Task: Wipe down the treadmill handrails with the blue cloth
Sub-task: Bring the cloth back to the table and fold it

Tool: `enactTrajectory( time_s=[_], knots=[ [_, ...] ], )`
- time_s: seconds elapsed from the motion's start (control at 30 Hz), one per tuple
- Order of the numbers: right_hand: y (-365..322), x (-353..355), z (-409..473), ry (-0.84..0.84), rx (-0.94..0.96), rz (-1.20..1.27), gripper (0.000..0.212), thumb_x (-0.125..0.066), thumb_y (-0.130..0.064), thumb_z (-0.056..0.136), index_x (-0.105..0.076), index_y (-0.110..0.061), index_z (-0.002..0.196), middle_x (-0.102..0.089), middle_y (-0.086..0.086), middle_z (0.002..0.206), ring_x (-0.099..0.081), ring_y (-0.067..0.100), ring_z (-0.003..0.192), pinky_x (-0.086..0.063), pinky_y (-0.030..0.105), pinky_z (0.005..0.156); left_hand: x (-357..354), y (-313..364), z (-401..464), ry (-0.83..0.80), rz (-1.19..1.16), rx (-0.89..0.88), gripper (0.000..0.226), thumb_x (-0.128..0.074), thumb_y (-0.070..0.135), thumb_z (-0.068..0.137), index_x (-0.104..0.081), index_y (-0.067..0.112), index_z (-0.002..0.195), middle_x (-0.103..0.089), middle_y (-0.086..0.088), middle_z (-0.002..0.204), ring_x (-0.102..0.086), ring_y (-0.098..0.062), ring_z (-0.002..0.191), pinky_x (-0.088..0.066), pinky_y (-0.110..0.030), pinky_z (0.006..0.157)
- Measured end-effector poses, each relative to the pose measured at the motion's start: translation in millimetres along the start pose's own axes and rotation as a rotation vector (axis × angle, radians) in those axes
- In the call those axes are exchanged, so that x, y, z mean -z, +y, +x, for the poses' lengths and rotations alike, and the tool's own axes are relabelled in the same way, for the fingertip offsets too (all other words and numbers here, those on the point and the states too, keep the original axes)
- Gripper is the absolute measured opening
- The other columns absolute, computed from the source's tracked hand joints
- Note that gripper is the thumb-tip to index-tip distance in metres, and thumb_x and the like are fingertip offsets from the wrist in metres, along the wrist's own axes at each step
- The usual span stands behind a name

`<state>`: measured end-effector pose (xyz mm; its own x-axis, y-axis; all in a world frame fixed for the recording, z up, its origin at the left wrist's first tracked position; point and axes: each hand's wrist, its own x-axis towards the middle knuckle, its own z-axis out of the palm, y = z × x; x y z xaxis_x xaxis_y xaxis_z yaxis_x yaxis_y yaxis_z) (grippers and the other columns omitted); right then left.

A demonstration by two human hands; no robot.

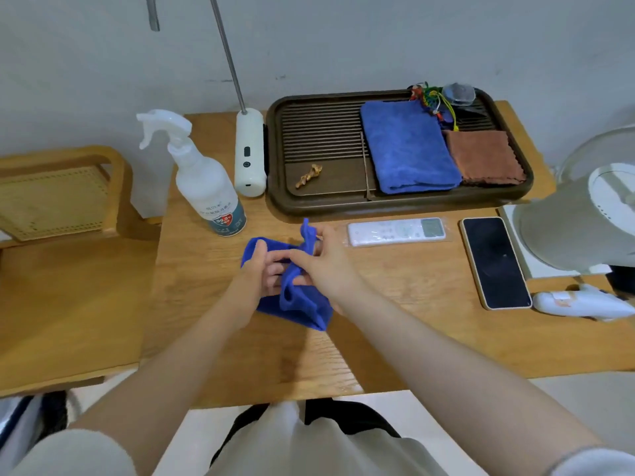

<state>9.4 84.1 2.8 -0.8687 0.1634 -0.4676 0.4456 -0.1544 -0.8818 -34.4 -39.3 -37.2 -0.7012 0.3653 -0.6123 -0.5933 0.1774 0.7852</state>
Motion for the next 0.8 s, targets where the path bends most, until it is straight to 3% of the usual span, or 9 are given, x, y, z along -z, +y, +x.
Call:
enactTrajectory(
  time_s=[0.07,0.17,0.3,0.4,0.5,0.57,0.67,0.73,0.8],
  knots=[
    [5,-14,5,-0.105,-0.005,0.063,0.060,-0.062,-0.008,0.087,-0.032,-0.017,0.138,-0.059,0.008,0.106,-0.065,0.019,0.091,-0.055,0.031,0.085,13,2,-10,0.078,0.059,0.016,0.057,-0.022,0.056,0.094,-0.064,0.020,0.102,-0.068,-0.006,0.099,-0.064,-0.019,0.093,-0.049,-0.030,0.084],
    [16,-13,5,-0.206,0.044,-0.130,0.063,-0.056,-0.012,0.091,-0.025,-0.019,0.145,-0.056,-0.006,0.118,-0.060,0.013,0.102,-0.048,0.030,0.097,25,-1,-13,0.177,0.292,-0.089,0.010,-0.052,0.030,0.093,-0.063,0.030,0.093,-0.071,0.012,0.077,-0.063,-0.002,0.077,-0.046,-0.015,0.066],
    [35,15,6,0.057,0.095,-0.465,0.035,-0.050,-0.006,0.090,-0.051,-0.011,0.125,-0.055,-0.001,0.107,-0.055,0.014,0.092,-0.042,0.023,0.087,36,-6,-5,0.254,0.493,-0.133,0.028,-0.052,0.007,0.091,-0.057,0.017,0.117,-0.065,0.010,0.086,-0.057,-0.006,0.084,-0.040,-0.016,0.068],
    [47,33,5,0.220,0.041,-0.620,0.027,-0.053,-0.010,0.088,-0.052,-0.008,0.115,-0.054,0.000,0.097,-0.054,0.019,0.090,-0.039,0.026,0.076,42,-10,-2,0.347,0.616,-0.147,0.037,-0.049,0.004,0.089,-0.053,0.013,0.125,-0.061,0.004,0.098,-0.054,-0.013,0.092,-0.040,-0.024,0.077],
    [52,36,7,0.261,-0.078,-0.682,0.028,-0.053,-0.018,0.090,-0.048,-0.004,0.114,-0.057,0.005,0.099,-0.052,0.020,0.088,-0.039,0.028,0.073,53,-17,1,0.445,0.765,-0.157,0.045,-0.051,0.004,0.087,-0.046,0.011,0.131,-0.055,-0.005,0.120,-0.056,-0.020,0.102,-0.047,-0.033,0.087],
    [51,29,11,0.305,-0.148,-0.691,0.024,-0.054,-0.019,0.089,-0.050,-0.002,0.106,-0.056,0.004,0.089,-0.052,0.021,0.084,-0.040,0.029,0.071,55,-17,2,0.475,0.785,-0.124,0.045,-0.052,0.010,0.089,-0.044,0.008,0.133,-0.048,-0.011,0.133,-0.054,-0.026,0.113,-0.045,-0.036,0.096],
    [52,13,17,0.328,-0.248,-0.590,0.017,-0.059,-0.020,0.084,-0.052,-0.004,0.085,-0.053,0.002,0.068,-0.053,0.020,0.067,-0.040,0.028,0.054,45,-10,1,0.363,0.716,-0.062,0.045,-0.053,0.027,0.092,-0.047,0.004,0.129,-0.058,-0.011,0.127,-0.055,-0.028,0.115,-0.040,-0.030,0.087],
    [56,5,16,0.346,-0.282,-0.533,0.017,-0.061,-0.018,0.080,-0.055,-0.003,0.087,-0.057,0.004,0.071,-0.054,0.017,0.063,-0.039,0.025,0.049,38,-5,4,0.264,0.644,0.016,0.050,-0.061,0.036,0.086,-0.051,0.005,0.124,-0.061,-0.010,0.121,-0.057,-0.028,0.109,-0.041,-0.029,0.081],
    [57,2,11,0.386,-0.287,-0.434,0.021,-0.059,-0.013,0.078,-0.058,0.000,0.094,-0.062,0.008,0.081,-0.058,0.022,0.072,-0.043,0.029,0.055,34,1,6,0.123,0.493,0.090,0.039,-0.064,0.032,0.085,-0.058,0.011,0.117,-0.064,-0.008,0.118,-0.060,-0.023,0.099,-0.044,-0.029,0.080]
  ],
)
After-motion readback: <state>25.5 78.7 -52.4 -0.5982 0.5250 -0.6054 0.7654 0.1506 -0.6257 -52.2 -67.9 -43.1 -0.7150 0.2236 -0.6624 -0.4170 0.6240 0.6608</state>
